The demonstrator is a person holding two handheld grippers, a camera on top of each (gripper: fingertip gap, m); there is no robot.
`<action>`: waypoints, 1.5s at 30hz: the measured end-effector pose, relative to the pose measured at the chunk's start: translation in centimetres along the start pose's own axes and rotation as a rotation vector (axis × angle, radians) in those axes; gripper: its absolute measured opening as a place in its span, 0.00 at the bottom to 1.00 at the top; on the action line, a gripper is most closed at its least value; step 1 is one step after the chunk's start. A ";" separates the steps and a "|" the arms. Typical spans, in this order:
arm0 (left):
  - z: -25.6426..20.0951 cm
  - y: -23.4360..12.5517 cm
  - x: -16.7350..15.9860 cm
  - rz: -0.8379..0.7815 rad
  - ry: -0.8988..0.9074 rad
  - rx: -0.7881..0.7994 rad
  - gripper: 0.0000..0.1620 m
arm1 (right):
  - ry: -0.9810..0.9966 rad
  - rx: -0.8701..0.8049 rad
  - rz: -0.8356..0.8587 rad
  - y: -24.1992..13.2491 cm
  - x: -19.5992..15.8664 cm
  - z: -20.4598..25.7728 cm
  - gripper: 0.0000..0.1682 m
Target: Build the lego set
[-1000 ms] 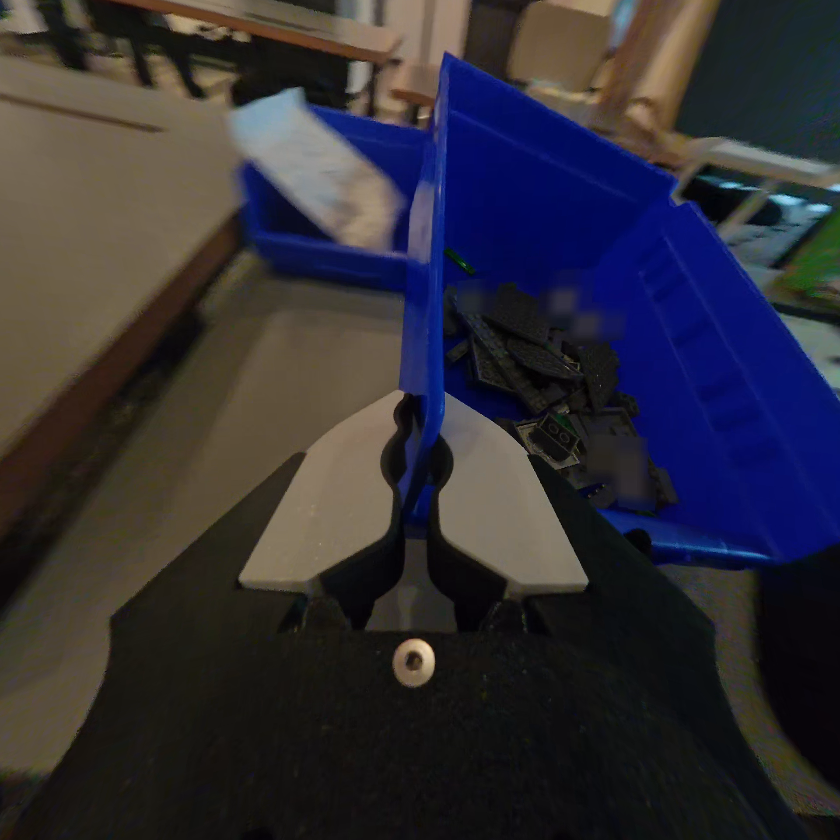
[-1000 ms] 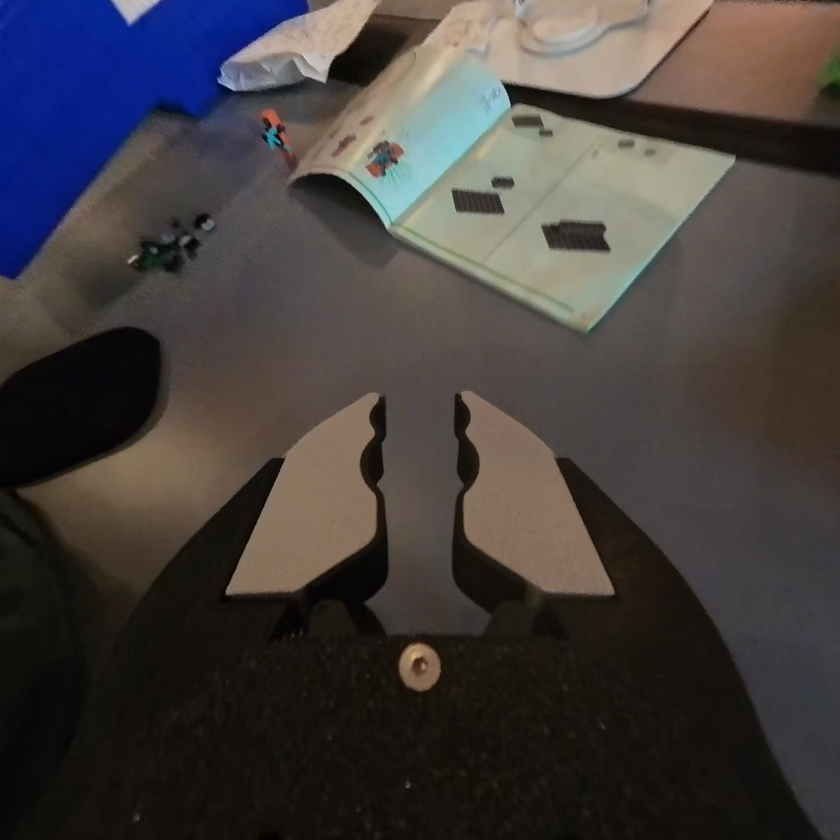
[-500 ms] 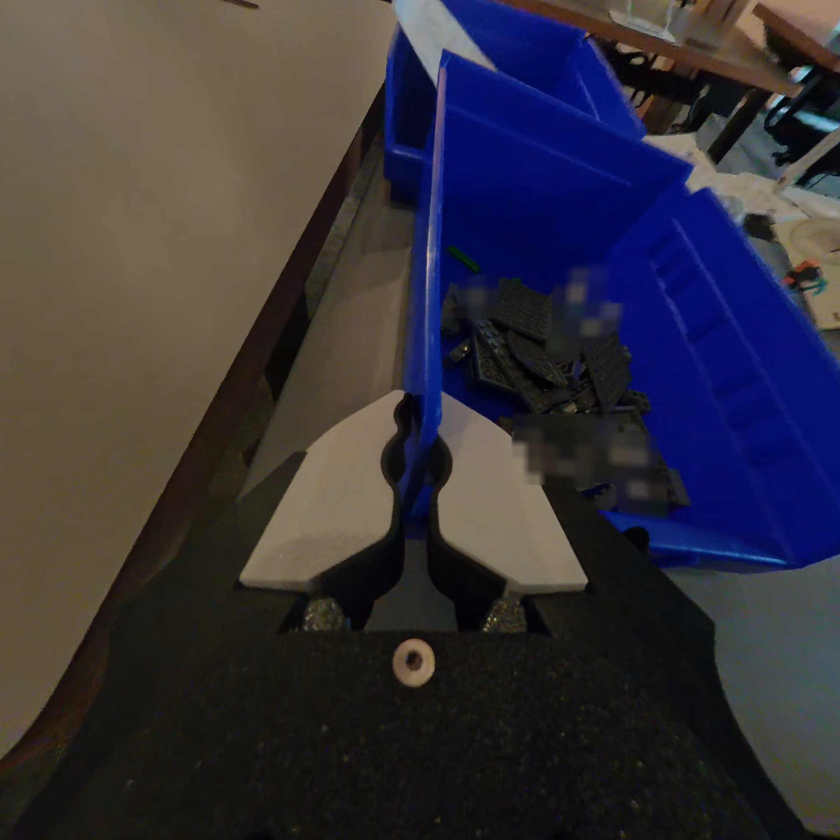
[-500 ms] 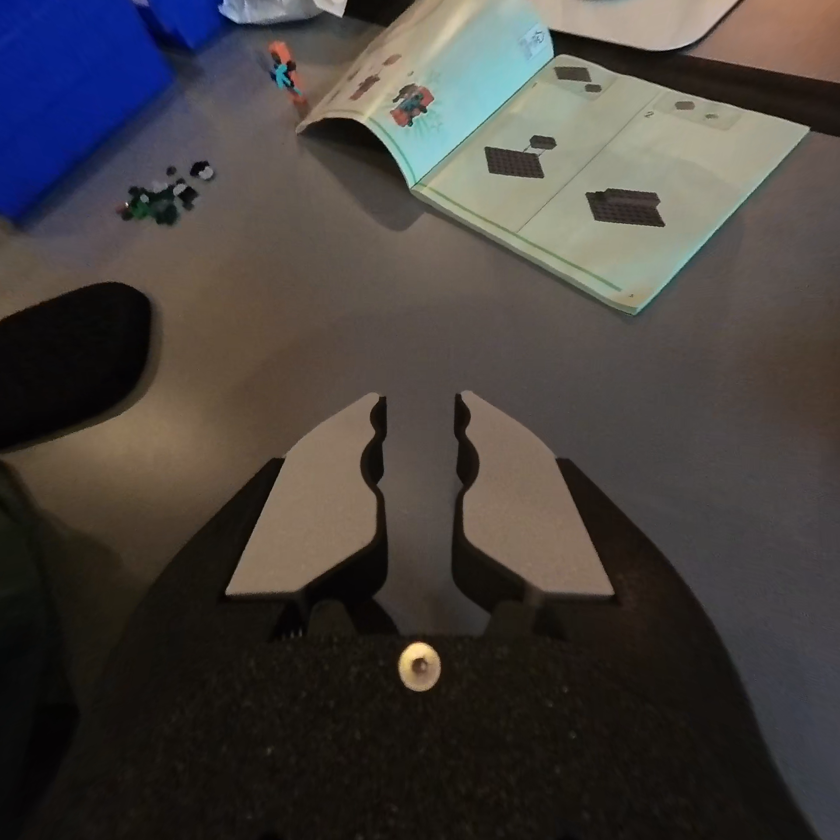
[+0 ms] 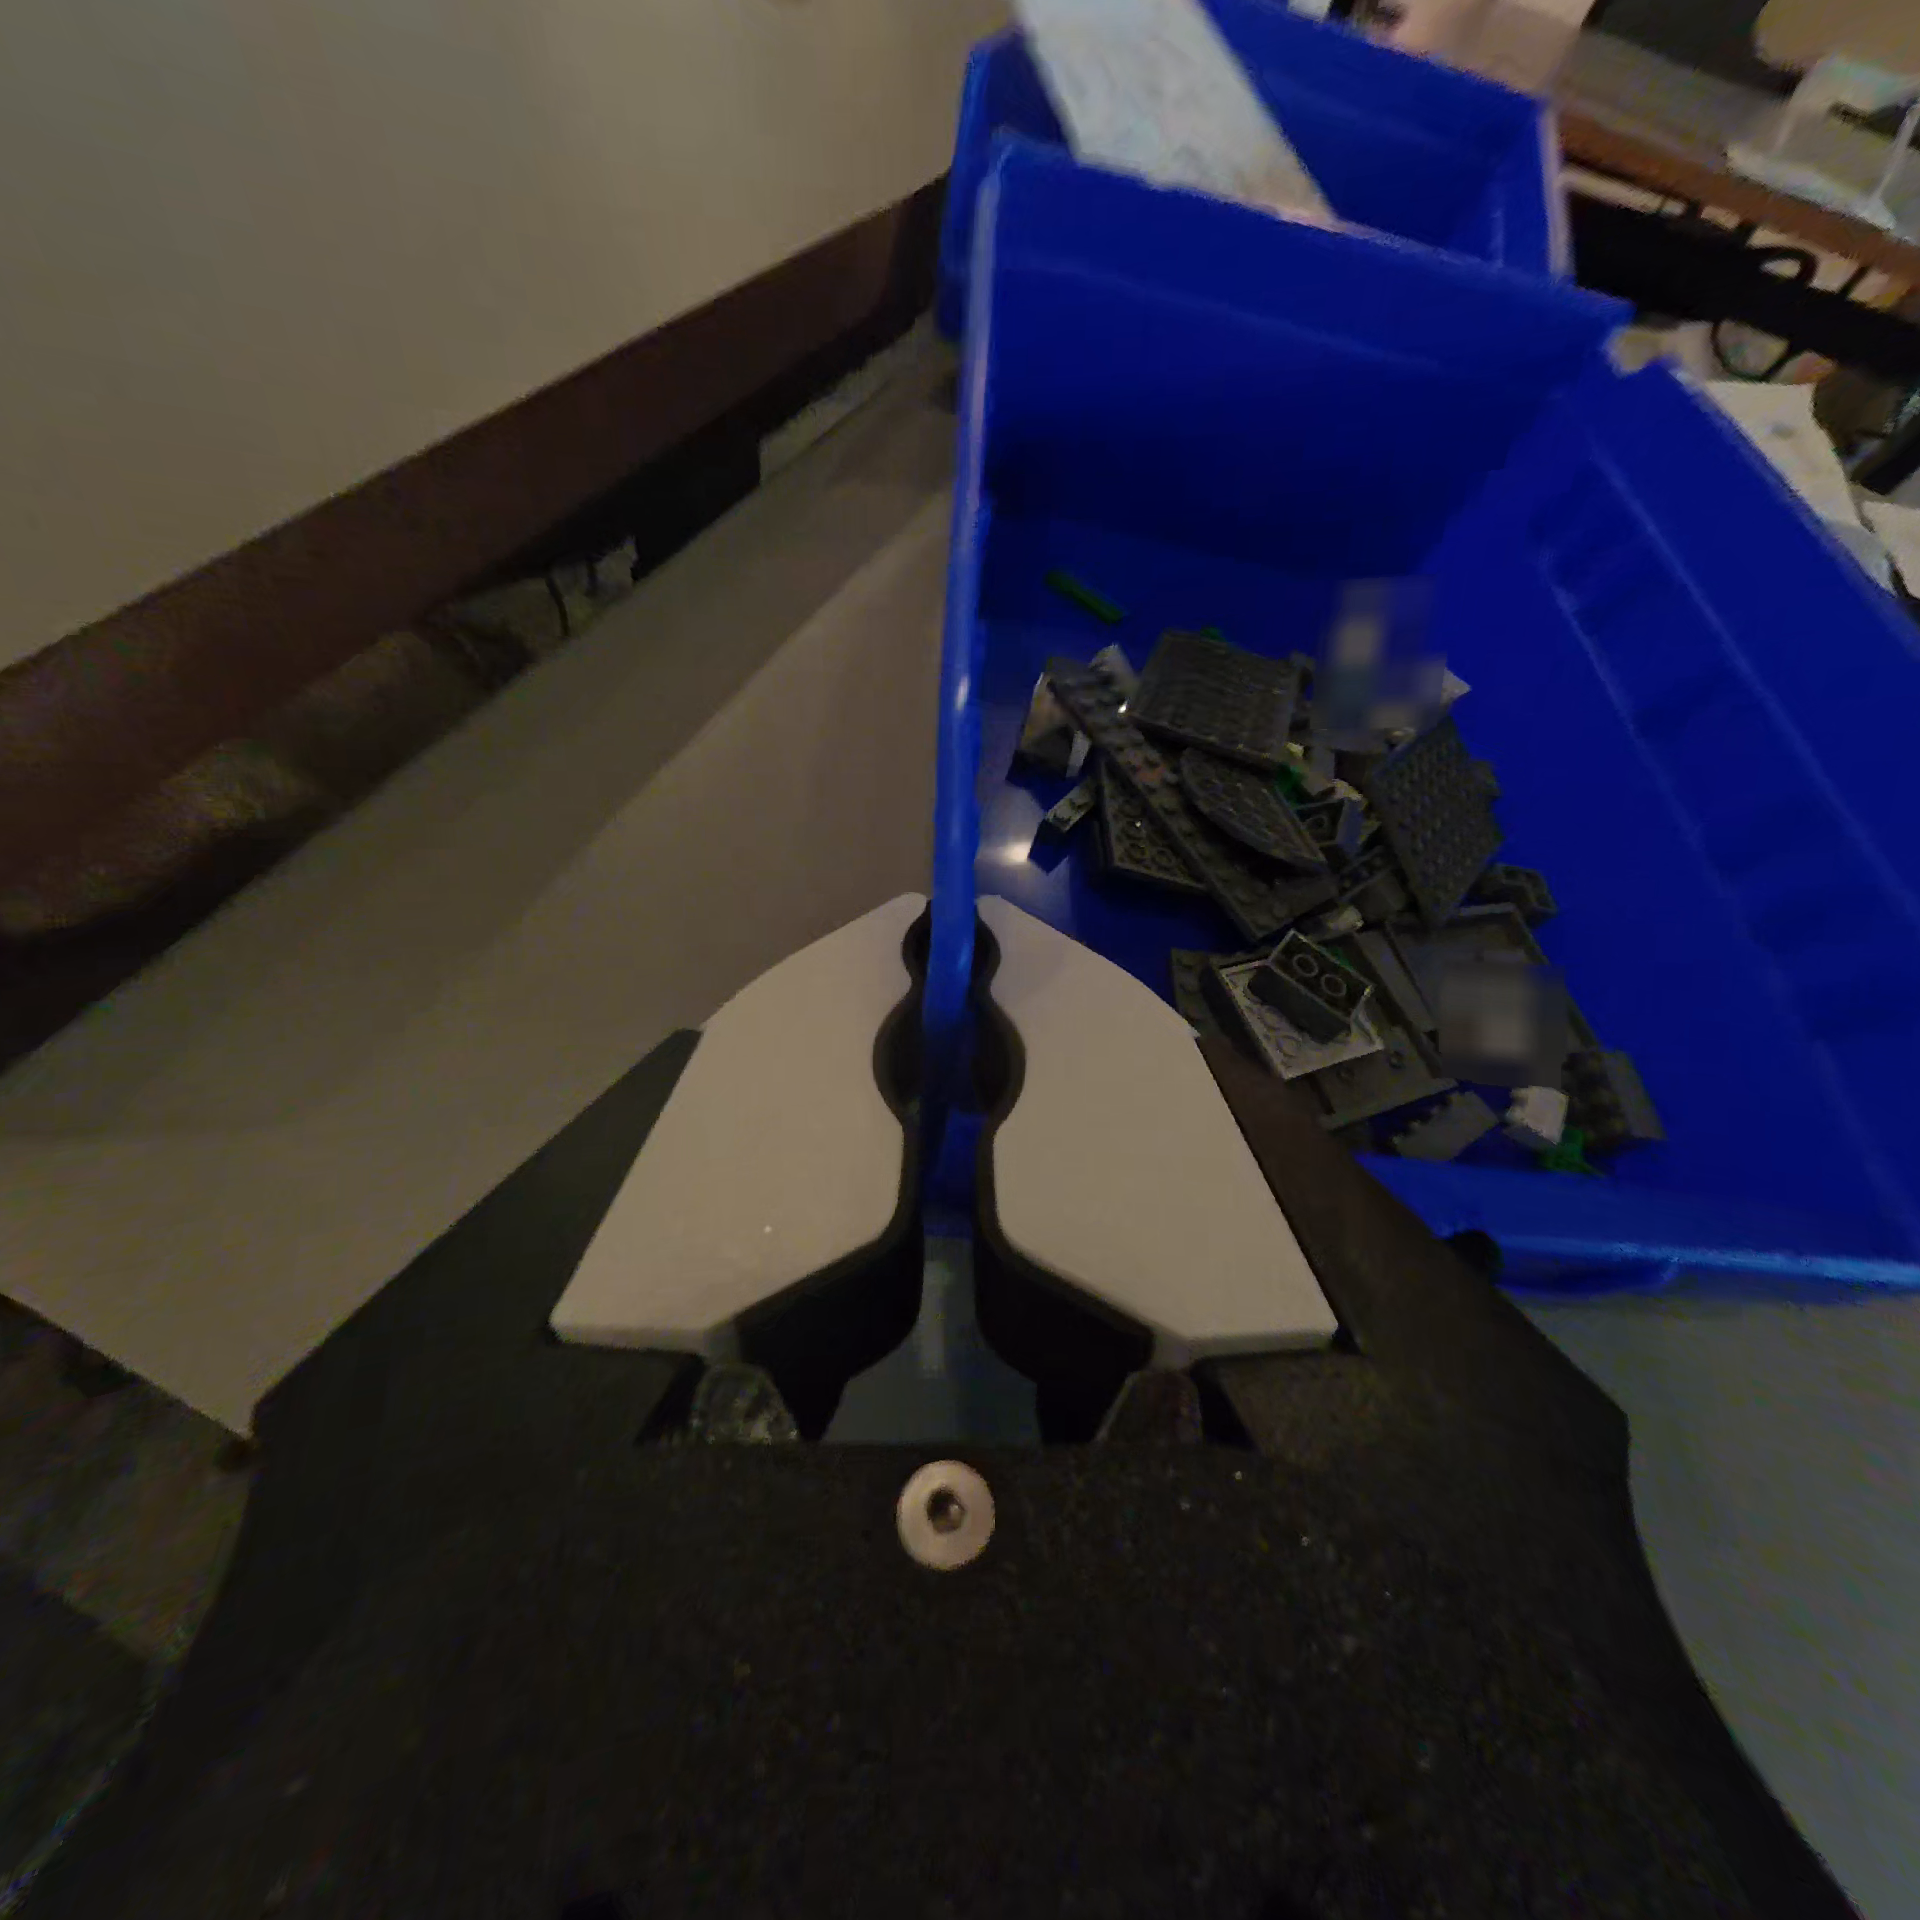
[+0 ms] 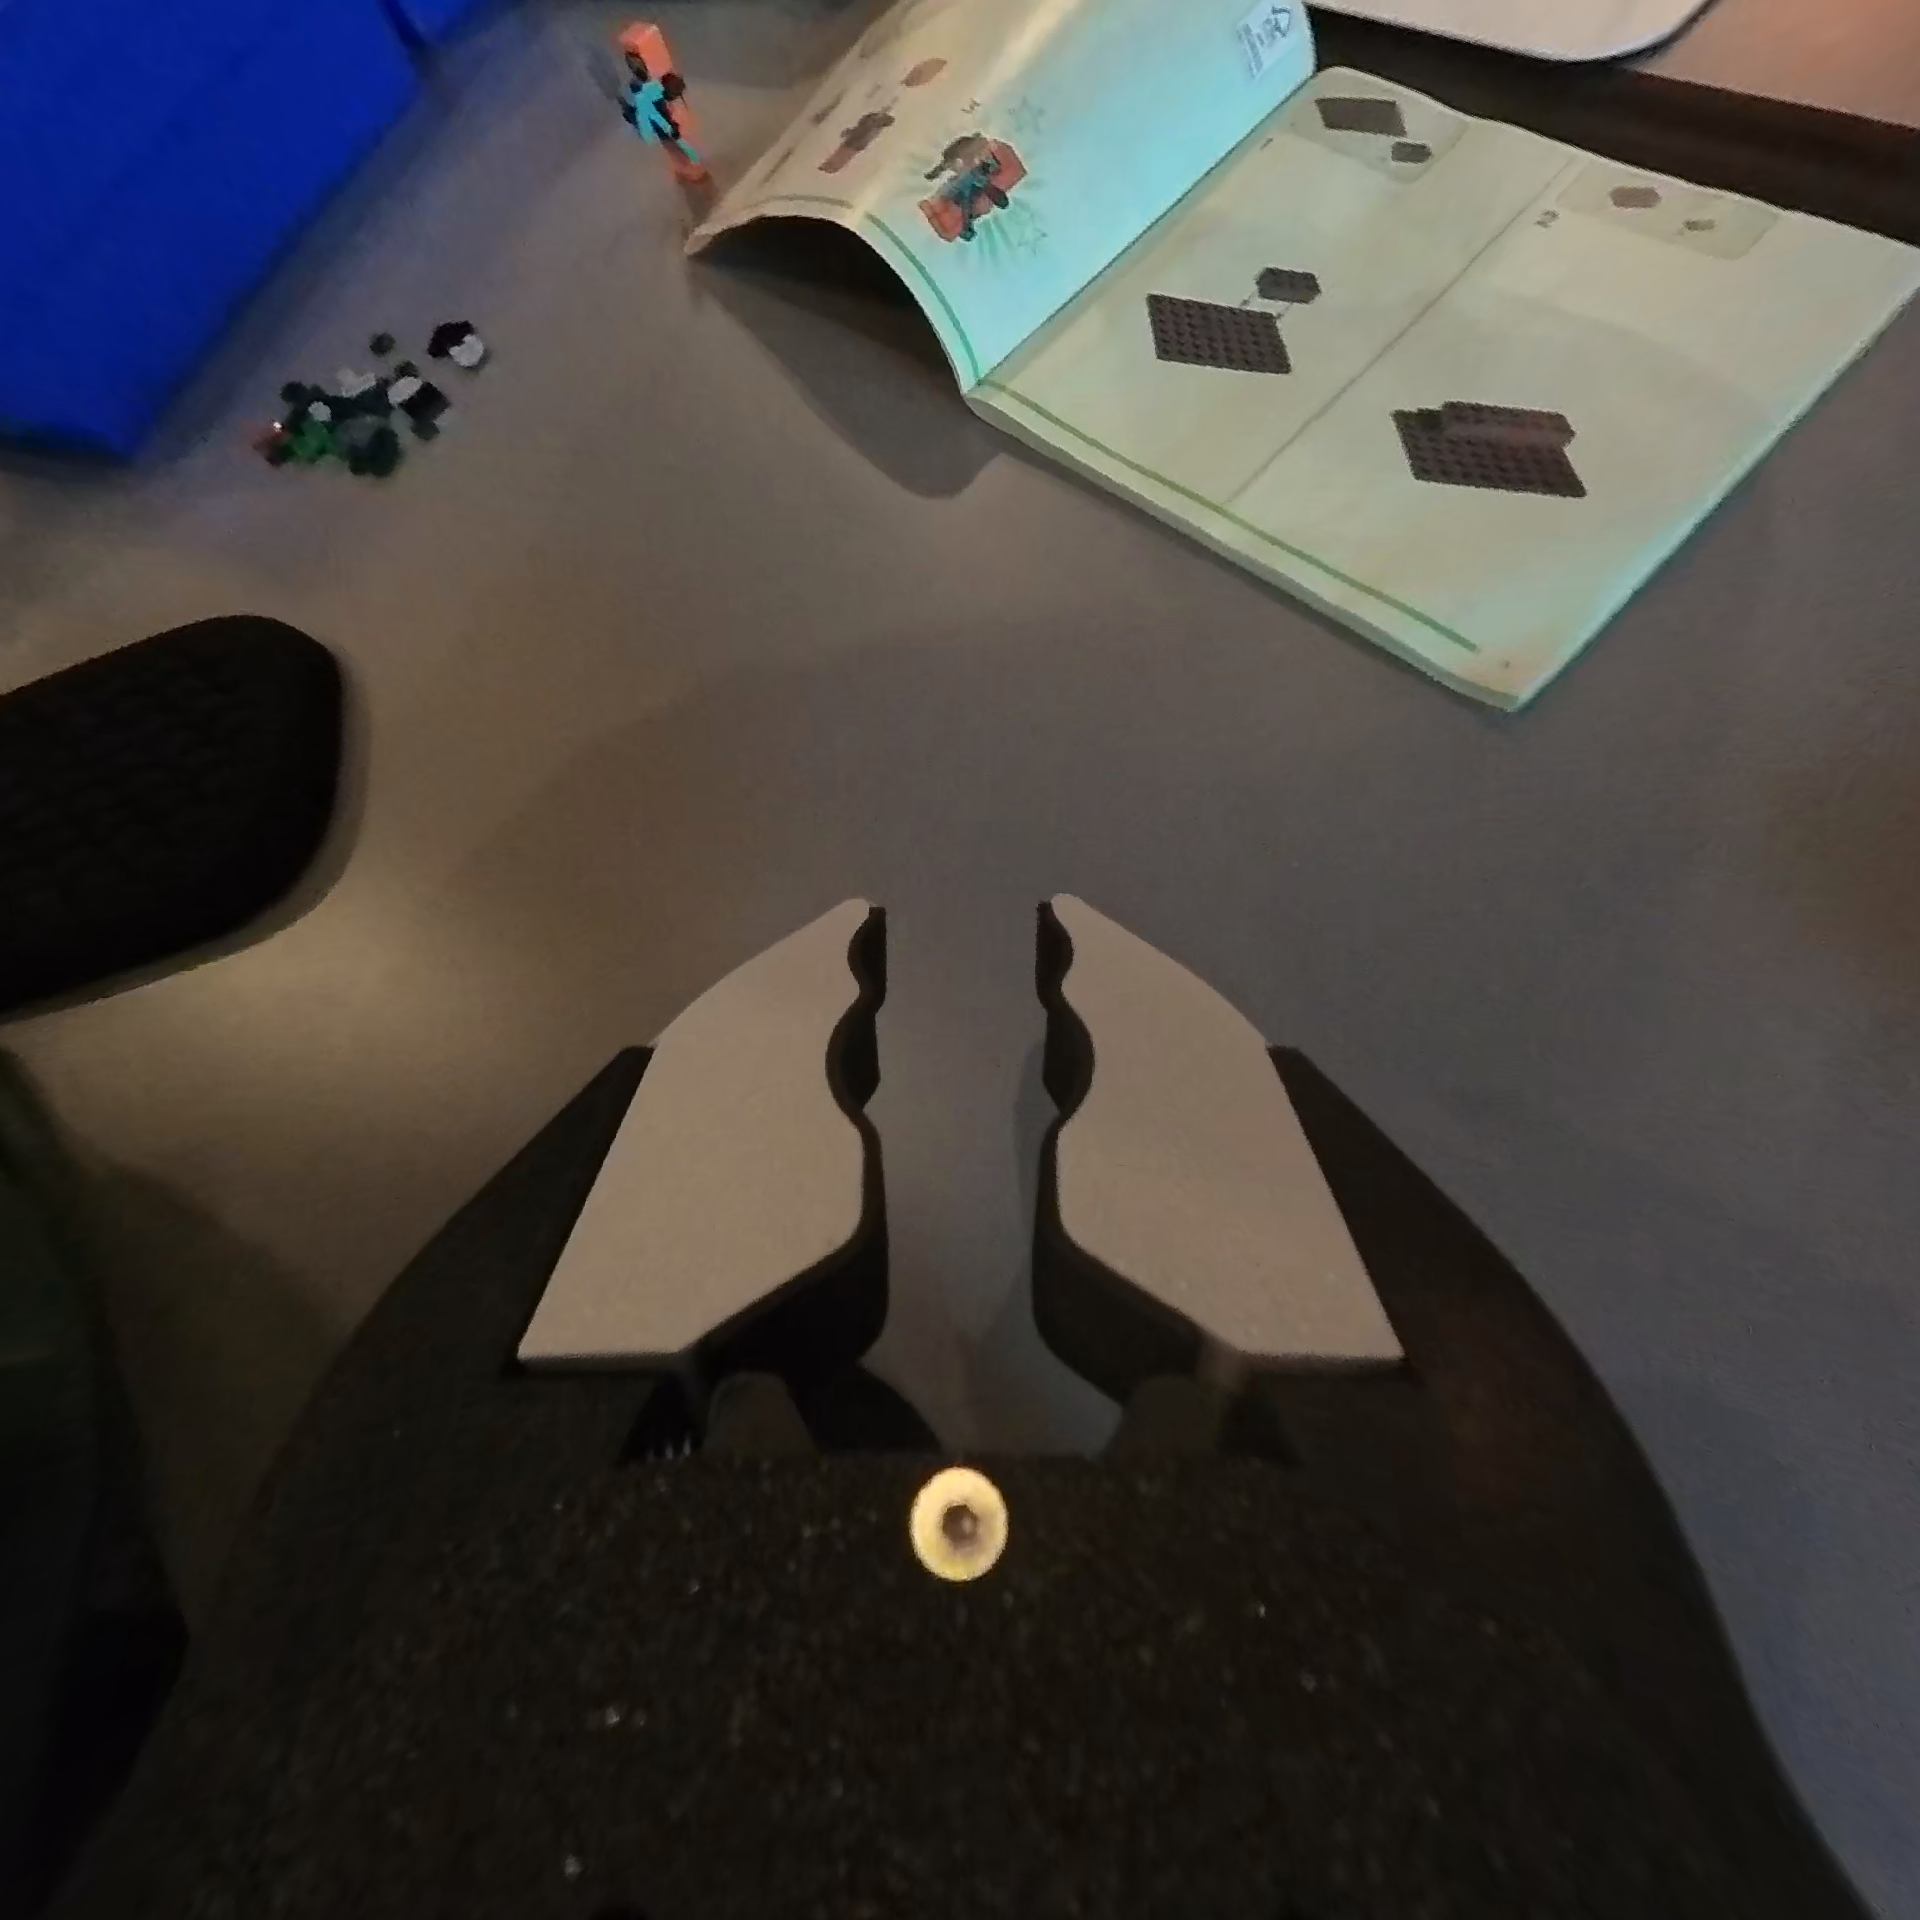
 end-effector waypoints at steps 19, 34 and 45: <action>-1.9 -1.5 8.4 0.305 0.514 -0.049 0.26 | -0.011 0.047 -0.035 0.3 0.2 0.6 0.16; -0.9 9.3 8.3 0.733 0.472 -0.369 0.11 | -0.010 0.038 -0.014 -0.3 -1.1 0.4 0.16; 0.5 6.4 6.9 0.646 0.043 -0.209 0.06 | -0.009 0.050 -0.020 0.2 -1.0 0.2 0.16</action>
Point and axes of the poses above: each gripper's, where its closed fingertips meet, y out along the fingers, x out of its top, z = x × y across the jaws, the point moved 2 cm from there along -y, back along the fingers, and after that the axes turned 7 degrees about z, right-handed, at the moved point
